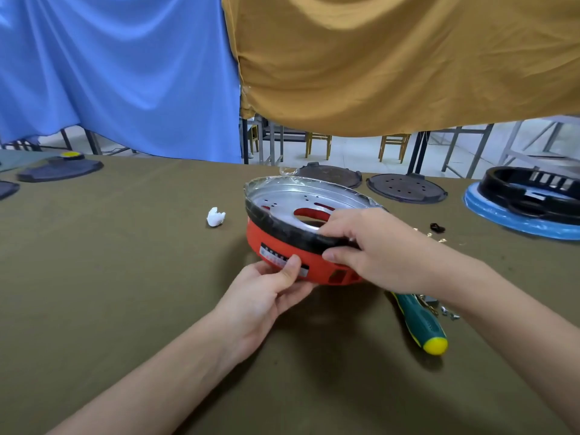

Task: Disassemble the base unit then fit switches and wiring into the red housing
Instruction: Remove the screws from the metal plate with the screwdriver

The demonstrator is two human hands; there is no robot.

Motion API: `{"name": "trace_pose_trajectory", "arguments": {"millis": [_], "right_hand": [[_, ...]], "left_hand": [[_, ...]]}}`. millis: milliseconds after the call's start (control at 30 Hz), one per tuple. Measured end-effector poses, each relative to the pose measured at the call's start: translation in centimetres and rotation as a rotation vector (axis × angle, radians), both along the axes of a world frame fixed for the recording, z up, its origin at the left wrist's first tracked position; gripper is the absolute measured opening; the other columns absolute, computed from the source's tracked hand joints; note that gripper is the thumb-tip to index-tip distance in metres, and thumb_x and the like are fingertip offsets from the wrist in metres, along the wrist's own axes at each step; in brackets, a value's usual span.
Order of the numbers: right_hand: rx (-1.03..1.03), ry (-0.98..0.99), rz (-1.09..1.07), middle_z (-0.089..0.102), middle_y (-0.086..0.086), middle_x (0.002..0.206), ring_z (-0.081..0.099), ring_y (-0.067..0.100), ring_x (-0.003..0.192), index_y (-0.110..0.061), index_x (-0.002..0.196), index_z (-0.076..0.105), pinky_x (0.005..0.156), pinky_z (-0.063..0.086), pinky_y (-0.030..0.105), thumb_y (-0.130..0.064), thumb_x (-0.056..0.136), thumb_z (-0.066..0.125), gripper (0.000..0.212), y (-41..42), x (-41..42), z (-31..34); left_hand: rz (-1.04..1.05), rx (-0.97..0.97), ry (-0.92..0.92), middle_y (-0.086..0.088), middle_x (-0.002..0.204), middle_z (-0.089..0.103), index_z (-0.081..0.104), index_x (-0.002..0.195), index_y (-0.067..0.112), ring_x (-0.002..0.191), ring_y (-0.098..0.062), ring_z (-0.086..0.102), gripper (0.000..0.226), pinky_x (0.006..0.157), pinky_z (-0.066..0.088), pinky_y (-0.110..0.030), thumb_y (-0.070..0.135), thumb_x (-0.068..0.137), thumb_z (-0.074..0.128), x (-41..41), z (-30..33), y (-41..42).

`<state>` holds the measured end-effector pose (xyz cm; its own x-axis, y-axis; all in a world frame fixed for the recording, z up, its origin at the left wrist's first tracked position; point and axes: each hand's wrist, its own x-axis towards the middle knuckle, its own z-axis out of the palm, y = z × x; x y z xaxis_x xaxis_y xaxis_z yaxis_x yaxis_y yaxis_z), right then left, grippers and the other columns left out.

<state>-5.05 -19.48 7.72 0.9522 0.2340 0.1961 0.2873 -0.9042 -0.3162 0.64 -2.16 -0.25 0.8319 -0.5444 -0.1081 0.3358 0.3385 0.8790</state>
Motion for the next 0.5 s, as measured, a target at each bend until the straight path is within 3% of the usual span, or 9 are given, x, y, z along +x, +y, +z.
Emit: {"name": "trace_pose_trajectory", "arguments": {"millis": [67,167,233,300,400,500], "right_hand": [[-0.033,-0.001,0.015,0.055,-0.01,0.089,0.052,0.007,0.084,-0.024,0.089,0.065,0.075,0.044,0.031,-0.024,0.097,0.056,0.012,0.3,-0.1,-0.7],[-0.055,-0.014,0.015,0.055,-0.007,0.09,0.052,0.01,0.085,-0.018,0.091,0.068,0.079,0.044,0.033,-0.022,0.096,0.059,0.011,0.3,-0.4,-1.5],[-0.068,0.006,0.019,0.054,-0.008,0.093,0.051,0.01,0.086,-0.02,0.096,0.071,0.08,0.042,0.03,-0.023,0.095,0.06,0.012,0.2,-0.6,-1.8],[-0.063,0.002,0.019,0.055,-0.007,0.095,0.051,0.009,0.088,-0.023,0.1,0.072,0.08,0.04,0.027,-0.023,0.095,0.061,0.012,0.1,-0.8,-2.1],[-0.067,-0.013,0.023,0.055,-0.008,0.096,0.05,0.009,0.089,-0.024,0.1,0.073,0.08,0.041,0.029,-0.024,0.095,0.061,0.012,0.1,-0.8,-2.3],[-0.067,-0.028,0.031,0.056,-0.009,0.097,0.05,0.007,0.09,-0.026,0.104,0.072,0.082,0.043,0.03,-0.026,0.095,0.062,0.014,0.0,-0.9,-2.4]], "left_hand": [[-0.055,0.229,-0.053,-0.014,0.1,0.076,0.064,0.113,0.001,0.092,-0.029,0.075,0.027,0.069,0.06,-0.024,0.022,0.097,0.061,0.2,0.5,0.8],[-0.086,0.653,-0.214,-0.008,0.078,0.077,0.066,0.099,0.007,0.063,-0.019,0.074,0.031,0.048,0.053,-0.022,0.038,0.096,0.061,0.1,1.7,2.0],[-0.018,0.9,-0.466,0.001,0.064,0.074,0.068,0.084,0.013,0.05,-0.012,0.067,0.029,0.042,0.048,-0.022,0.04,0.094,0.065,0.1,2.1,2.5],[0.154,1.032,-0.863,0.013,0.05,0.064,0.063,0.064,0.021,0.045,-0.007,0.059,0.031,0.045,0.044,-0.017,0.039,0.087,0.072,0.1,2.2,2.8],[0.417,0.964,-1.347,0.014,0.053,0.047,0.047,0.062,0.027,0.058,-0.009,0.046,0.04,0.055,0.038,-0.023,0.036,0.071,0.085,0.0,2.2,2.9],[0.342,0.885,-1.511,0.011,0.096,0.054,0.061,0.096,0.023,0.094,-0.014,0.05,0.037,0.08,0.041,-0.031,0.033,0.072,0.086,0.8,1.9,3.2]]}}
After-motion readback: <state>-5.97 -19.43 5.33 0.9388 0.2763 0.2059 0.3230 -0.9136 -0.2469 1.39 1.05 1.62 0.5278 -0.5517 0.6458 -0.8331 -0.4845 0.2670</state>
